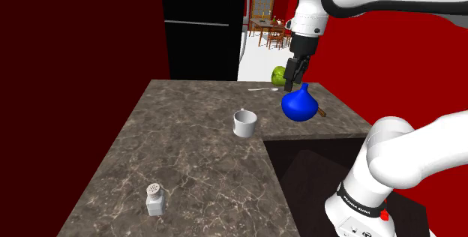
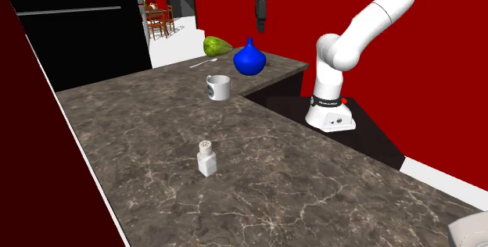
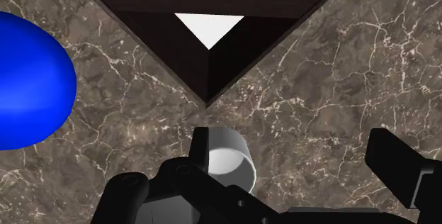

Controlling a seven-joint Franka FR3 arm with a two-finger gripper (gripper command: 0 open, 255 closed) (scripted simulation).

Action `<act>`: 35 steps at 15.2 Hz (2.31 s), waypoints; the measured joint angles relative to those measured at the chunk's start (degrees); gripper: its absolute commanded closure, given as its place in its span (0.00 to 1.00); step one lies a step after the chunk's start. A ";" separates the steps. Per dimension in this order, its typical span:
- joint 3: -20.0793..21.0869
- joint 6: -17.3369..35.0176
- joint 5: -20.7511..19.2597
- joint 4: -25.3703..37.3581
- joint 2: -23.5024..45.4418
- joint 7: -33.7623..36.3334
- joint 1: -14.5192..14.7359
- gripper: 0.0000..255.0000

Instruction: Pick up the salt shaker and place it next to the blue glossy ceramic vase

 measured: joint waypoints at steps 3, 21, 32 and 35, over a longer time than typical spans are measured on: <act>1.61 0.93 1.06 -0.07 0.78 1.68 0.62 0.00; 22.63 18.61 7.94 6.66 23.19 24.38 5.91 0.00; 32.78 25.09 -2.35 22.20 46.69 42.05 7.90 0.00; 33.76 25.60 -7.15 27.83 54.19 47.21 10.08 0.00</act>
